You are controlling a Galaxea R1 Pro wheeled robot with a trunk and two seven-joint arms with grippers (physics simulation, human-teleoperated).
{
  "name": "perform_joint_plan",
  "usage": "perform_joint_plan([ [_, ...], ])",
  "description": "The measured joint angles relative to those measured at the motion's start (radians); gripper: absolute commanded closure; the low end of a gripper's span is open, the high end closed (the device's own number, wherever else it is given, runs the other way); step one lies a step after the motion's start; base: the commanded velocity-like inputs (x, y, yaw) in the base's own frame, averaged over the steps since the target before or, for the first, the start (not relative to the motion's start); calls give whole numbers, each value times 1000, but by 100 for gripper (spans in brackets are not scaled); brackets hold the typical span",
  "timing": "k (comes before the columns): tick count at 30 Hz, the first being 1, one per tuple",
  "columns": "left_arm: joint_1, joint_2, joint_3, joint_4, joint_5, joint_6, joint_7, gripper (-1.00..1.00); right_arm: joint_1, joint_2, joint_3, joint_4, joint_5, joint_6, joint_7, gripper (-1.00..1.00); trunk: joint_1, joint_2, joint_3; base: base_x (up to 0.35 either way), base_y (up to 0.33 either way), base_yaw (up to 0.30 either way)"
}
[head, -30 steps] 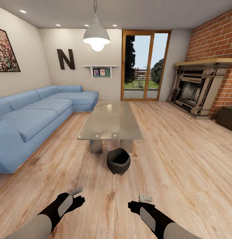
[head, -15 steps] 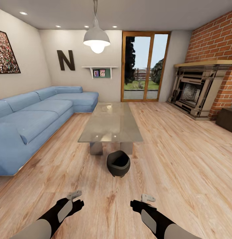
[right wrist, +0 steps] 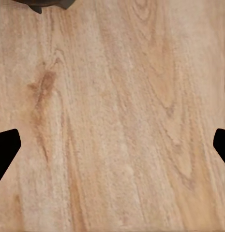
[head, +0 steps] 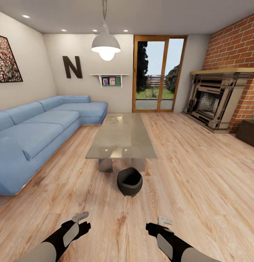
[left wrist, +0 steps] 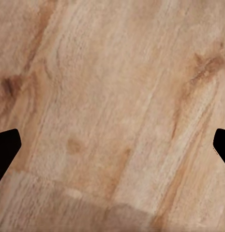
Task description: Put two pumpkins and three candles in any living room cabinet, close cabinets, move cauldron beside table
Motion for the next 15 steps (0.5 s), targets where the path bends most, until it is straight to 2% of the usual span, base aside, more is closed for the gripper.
perform_joint_plan([
  [7,0,0,-1,46,2,-92,1,-100,0,0,0,42,9,-55,-3,-100,-27,49,22,0,0,0],
  [11,0,2,-1,53,2,-105,-1,-100,0,0,0,70,6,-84,-4,-100,-42,77,34,0,0,0],
  [15,0,7,-2,54,2,-108,-38,-100,1,0,0,77,3,-98,-4,-100,-58,105,47,0,0,0],
])
